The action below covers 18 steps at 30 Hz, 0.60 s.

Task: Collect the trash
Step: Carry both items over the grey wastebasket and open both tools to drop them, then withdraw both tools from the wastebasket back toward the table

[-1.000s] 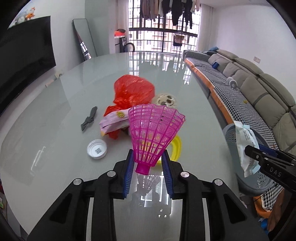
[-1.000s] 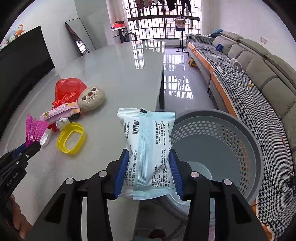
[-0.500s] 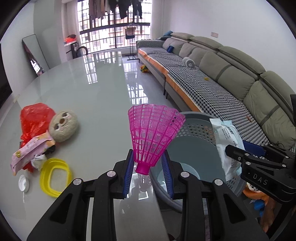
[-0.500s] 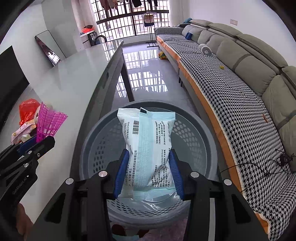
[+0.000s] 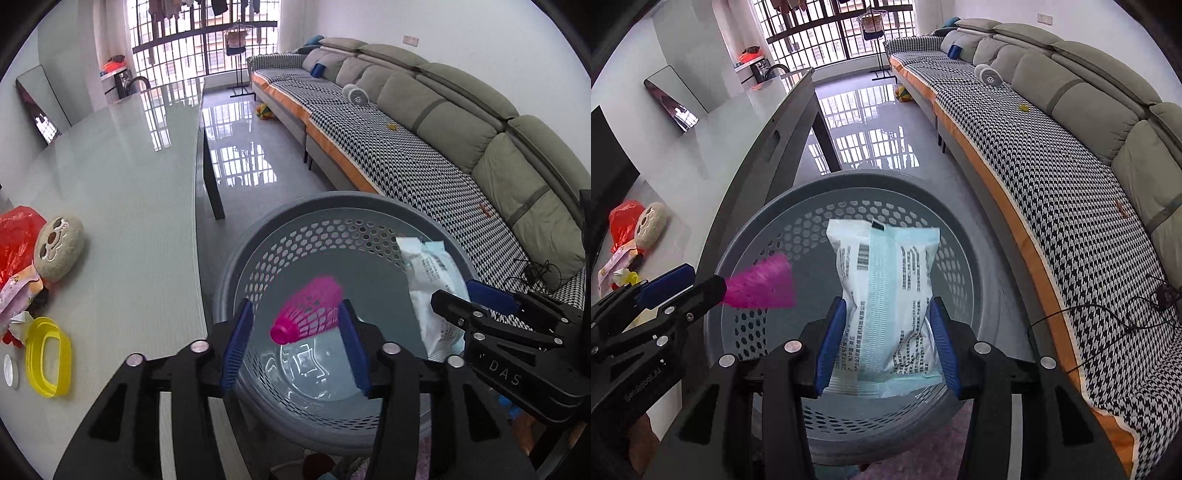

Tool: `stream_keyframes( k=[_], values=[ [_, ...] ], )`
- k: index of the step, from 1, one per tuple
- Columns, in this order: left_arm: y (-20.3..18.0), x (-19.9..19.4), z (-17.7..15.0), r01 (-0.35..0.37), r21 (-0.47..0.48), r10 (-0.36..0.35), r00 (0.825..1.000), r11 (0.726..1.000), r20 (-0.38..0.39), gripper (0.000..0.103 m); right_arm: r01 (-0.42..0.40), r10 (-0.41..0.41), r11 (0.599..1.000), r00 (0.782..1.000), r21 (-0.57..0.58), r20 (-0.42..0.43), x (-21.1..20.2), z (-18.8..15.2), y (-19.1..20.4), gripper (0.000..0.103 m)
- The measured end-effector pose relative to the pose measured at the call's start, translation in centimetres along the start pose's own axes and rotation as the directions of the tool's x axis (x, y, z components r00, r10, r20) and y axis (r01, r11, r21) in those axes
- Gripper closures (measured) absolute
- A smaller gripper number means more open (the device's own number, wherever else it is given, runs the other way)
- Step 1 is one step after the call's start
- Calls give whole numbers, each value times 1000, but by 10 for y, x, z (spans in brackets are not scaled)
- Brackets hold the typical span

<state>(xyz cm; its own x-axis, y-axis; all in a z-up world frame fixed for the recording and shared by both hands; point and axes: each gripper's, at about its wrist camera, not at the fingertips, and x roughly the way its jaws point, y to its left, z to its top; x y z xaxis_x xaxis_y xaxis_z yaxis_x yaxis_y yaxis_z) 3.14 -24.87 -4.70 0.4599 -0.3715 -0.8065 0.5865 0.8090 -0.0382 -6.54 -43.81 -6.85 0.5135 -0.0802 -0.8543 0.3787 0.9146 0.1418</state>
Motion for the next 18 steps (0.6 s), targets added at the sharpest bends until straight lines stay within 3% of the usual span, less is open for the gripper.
stream_keyframes(
  k=[1,7,11,18],
  values=[
    [1,-2,-1,-1,-3,1,1000,1000,5,38,2,-2,1000,1000,0,3,-1,0,0,57],
    [9,-5,-5,-12,-10,12,1000,1000,-1,38,-11,11,1000,1000,18,8,-1,0,-3,50],
    [12,-6,-8,-25,-23,25,1000,999,-1,32,-16,16,1000,1000,21,20,-4,-3,-2,39],
    [16,-15,-13,-50,-42,51,998,998,26,14,-28,27,999,999,29,37,-6,-7,-3,33]
  ],
)
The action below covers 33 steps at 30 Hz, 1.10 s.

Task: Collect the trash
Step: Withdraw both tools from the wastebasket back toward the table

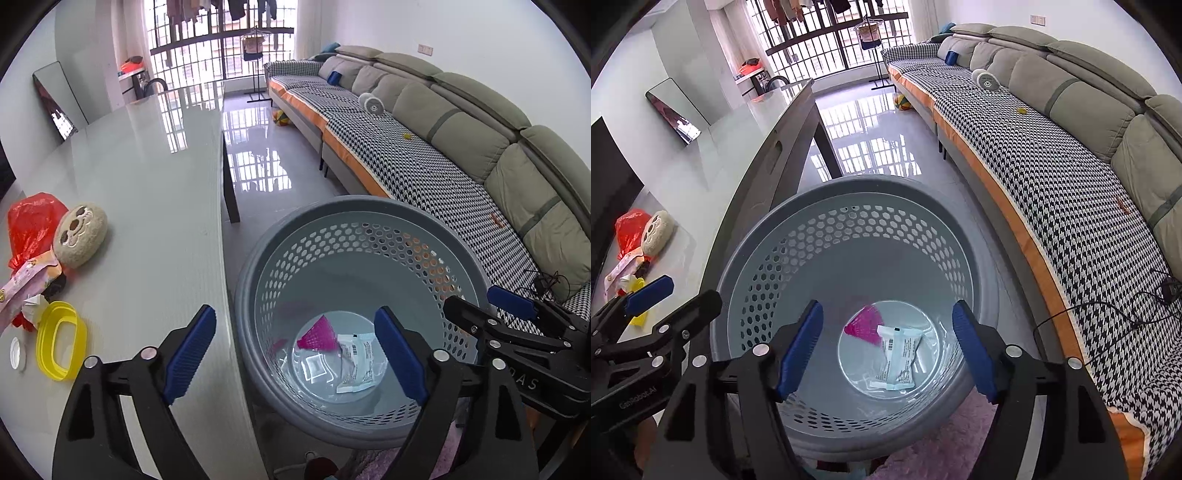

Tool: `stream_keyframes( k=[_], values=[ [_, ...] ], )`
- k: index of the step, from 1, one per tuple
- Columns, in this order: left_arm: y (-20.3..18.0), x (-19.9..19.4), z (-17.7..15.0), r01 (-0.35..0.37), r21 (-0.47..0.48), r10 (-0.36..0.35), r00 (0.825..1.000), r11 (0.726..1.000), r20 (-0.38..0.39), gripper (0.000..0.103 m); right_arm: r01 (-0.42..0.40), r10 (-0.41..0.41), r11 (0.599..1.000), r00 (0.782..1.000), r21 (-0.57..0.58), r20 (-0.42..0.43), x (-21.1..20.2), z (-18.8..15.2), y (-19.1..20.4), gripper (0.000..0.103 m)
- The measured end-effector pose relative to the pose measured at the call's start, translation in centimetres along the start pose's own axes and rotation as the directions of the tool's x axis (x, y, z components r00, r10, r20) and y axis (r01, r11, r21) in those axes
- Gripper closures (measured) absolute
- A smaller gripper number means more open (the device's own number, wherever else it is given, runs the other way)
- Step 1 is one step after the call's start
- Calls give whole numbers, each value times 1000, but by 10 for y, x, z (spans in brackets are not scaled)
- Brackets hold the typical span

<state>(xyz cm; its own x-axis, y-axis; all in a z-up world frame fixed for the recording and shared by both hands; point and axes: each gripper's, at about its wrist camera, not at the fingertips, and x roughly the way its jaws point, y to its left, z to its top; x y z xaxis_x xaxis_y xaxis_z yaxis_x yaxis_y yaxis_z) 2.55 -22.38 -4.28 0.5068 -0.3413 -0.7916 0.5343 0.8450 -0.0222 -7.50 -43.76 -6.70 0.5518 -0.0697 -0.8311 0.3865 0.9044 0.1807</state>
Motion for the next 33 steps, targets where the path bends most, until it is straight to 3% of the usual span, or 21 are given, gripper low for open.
stream_keyframes(
  k=[10,25,33],
  values=[
    [16,-13,-3,-20,-35,21,999,999,29,8,9,-9,1000,999,2,40,-14,-5,5,28],
    [51,-44,-16,-61,-87,66,996,994,64,6,-4,7,999,997,-37,82,-30,-14,33,25],
    [77,-69,-24,-112,-142,128,986,984,105,6,-33,40,997,994,-76,97,-35,-14,56,25]
  ],
)
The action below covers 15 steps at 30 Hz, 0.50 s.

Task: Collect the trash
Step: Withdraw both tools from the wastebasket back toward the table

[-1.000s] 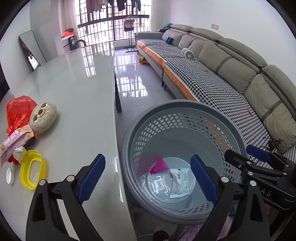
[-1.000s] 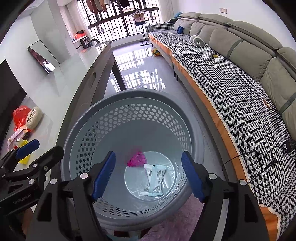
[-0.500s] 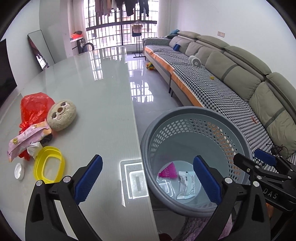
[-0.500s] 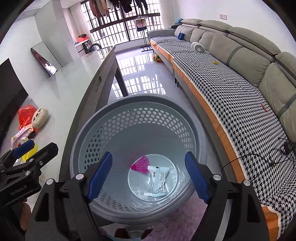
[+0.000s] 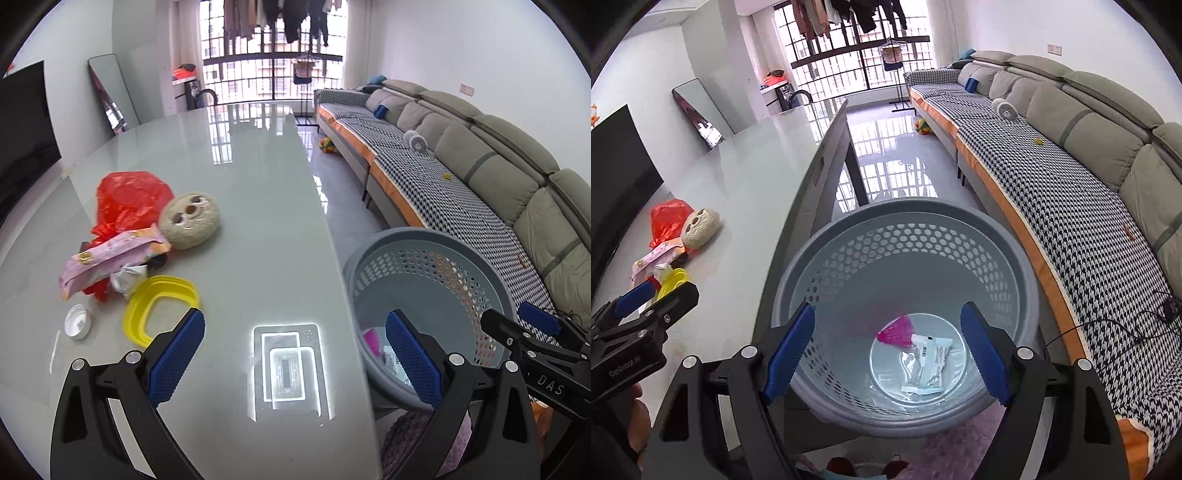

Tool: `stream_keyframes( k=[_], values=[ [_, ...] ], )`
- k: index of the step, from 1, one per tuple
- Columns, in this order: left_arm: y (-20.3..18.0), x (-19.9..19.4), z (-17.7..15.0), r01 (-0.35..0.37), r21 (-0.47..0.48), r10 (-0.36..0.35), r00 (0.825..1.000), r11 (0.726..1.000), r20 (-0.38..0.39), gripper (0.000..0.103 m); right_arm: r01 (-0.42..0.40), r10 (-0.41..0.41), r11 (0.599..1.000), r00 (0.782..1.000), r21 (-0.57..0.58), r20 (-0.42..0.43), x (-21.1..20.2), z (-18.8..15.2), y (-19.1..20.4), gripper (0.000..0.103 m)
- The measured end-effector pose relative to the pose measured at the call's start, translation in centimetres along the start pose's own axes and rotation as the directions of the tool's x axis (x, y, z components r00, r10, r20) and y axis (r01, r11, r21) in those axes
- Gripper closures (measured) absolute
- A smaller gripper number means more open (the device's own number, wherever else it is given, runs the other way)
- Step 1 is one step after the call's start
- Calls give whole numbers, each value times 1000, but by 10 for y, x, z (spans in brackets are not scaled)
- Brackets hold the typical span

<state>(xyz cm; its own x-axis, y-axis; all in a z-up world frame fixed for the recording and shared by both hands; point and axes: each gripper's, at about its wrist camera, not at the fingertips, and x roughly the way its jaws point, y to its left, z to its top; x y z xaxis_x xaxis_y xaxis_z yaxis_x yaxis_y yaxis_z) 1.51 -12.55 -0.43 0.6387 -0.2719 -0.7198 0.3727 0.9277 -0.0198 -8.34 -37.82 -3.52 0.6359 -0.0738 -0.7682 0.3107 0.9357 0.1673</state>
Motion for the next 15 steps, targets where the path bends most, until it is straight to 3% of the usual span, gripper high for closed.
stream_keyframes(
  k=[8,15],
  values=[
    [54,-20,-17,-75,-65,77,997,995,18,6,-74,76,996,996,-49,36,0,1,44,22],
    [107,-35,-36,-161,-121,163,987,979,2,6,-156,160,980,987,-122,18,13,-3,98,22]
  ],
)
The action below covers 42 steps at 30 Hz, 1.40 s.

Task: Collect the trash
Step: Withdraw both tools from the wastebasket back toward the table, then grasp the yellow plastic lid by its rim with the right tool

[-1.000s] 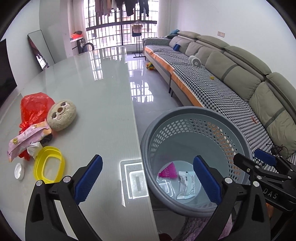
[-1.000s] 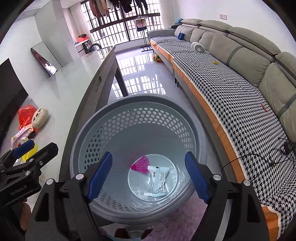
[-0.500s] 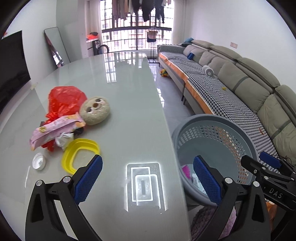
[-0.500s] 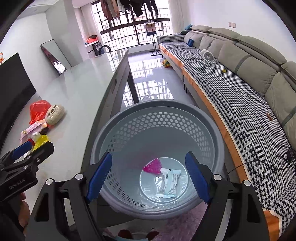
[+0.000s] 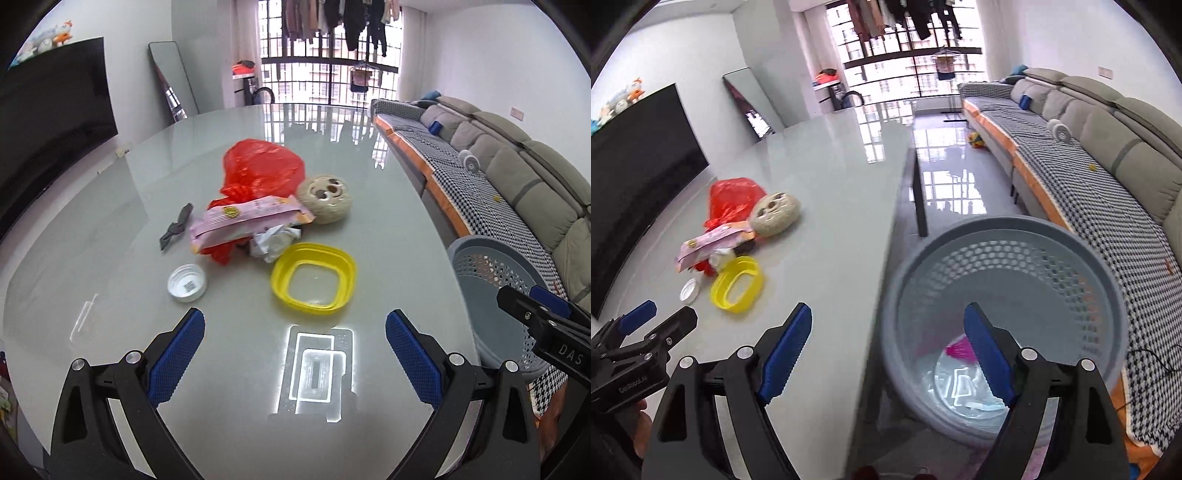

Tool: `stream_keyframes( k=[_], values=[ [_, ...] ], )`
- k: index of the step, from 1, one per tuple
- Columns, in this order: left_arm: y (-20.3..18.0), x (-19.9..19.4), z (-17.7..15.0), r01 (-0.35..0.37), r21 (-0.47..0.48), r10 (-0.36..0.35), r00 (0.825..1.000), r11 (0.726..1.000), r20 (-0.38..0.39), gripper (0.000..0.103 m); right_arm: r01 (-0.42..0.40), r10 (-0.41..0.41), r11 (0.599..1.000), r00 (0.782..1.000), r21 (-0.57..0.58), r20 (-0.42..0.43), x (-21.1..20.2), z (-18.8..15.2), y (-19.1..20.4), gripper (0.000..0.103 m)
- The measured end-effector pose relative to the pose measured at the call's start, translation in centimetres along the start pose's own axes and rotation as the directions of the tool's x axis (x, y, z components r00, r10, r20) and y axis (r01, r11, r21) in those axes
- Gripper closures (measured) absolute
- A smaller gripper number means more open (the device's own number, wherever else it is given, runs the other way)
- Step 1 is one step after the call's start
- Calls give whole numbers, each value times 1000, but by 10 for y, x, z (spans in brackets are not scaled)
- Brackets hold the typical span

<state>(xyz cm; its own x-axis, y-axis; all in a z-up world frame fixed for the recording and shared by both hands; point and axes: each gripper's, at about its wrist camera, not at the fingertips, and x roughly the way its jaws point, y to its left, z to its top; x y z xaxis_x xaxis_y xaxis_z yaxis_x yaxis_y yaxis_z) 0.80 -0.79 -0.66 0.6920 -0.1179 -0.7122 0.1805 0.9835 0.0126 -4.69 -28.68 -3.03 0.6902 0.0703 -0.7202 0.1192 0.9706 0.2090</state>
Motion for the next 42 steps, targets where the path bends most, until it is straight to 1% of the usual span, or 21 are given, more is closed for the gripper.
stream_keyframes(
  k=[5,10,16,22,25,30,34,42],
  values=[
    [38,-1,-10,-65,-37,65,998,997,-13,6,-46,45,997,999,-69,-17,16,1,41,22],
    [73,2,-17,-99,-101,97,995,990,-29,6,-91,83,986,995,-139,-59,27,0,79,22],
    [112,5,-23,-136,-181,132,991,974,-32,6,-112,88,970,989,-214,-116,46,4,118,22],
    [136,7,-23,-171,-204,167,985,964,-36,6,-109,67,961,984,-254,-167,71,7,141,22],
    [146,11,-22,-171,-214,166,985,962,-42,6,-110,61,959,980,-260,-191,81,8,149,20],
    [158,18,-21,-153,-231,145,988,961,-50,6,-87,24,950,978,-299,-209,96,10,163,20],
    [163,20,-20,-144,-228,135,989,963,-55,6,-87,19,953,974,-292,-226,105,14,168,20],
    [169,25,-18,-124,-240,111,991,963,-69,6,-62,-17,943,972,-326,-236,118,19,178,19]
  ],
)
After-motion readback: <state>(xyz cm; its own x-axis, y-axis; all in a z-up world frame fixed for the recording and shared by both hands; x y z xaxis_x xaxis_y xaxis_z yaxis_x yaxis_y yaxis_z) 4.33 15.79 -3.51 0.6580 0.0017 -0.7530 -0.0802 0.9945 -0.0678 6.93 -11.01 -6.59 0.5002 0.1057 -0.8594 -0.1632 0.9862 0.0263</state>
